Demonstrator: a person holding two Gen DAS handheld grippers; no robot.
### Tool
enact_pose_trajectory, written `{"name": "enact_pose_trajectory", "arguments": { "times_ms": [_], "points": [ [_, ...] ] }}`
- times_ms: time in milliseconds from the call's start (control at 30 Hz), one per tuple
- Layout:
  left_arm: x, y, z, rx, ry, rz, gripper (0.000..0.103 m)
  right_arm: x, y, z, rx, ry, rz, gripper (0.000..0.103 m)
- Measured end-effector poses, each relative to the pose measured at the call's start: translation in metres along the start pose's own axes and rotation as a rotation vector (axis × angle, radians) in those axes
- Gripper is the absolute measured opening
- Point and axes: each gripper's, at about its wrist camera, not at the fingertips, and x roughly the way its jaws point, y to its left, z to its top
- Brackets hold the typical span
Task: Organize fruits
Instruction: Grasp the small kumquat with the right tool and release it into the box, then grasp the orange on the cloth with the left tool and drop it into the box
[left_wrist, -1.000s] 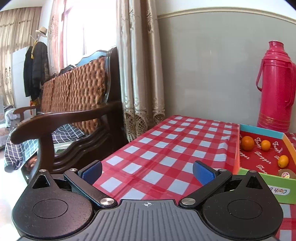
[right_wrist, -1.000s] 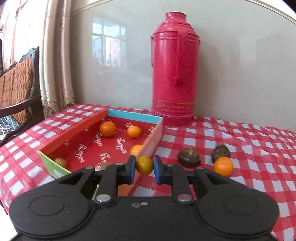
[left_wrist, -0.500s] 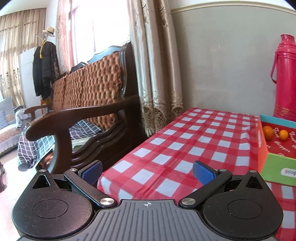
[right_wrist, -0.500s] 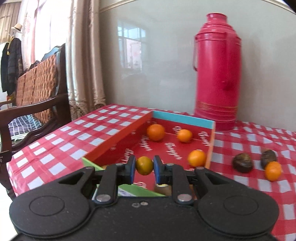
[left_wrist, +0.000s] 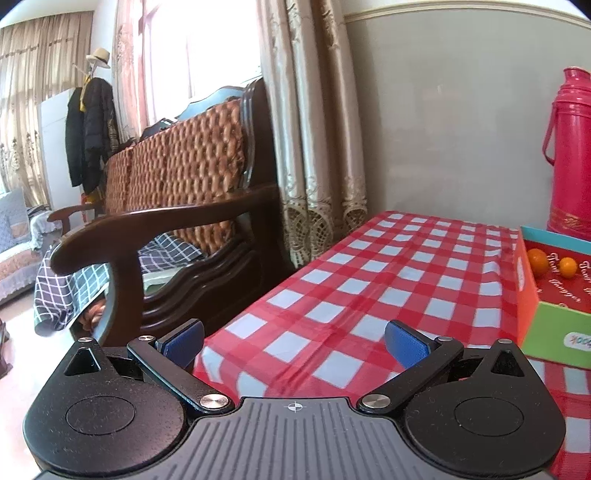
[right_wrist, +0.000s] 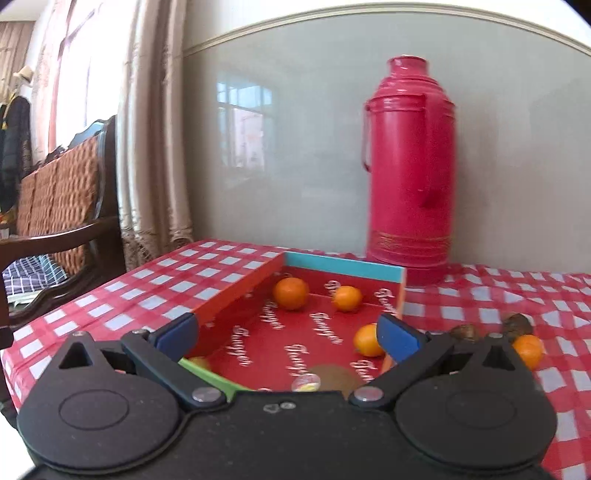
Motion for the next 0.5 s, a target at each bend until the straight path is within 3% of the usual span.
{"name": "enact_pose_trajectory", "arguments": {
  "times_ms": [500],
  "points": [
    [-0.034, -0.086, 0.017, 0.05, -0.067, -0.142, 0.103, -0.046, -0.104, -0.002, 0.062, -0.041, -0.179, 0.097]
  ]
}}
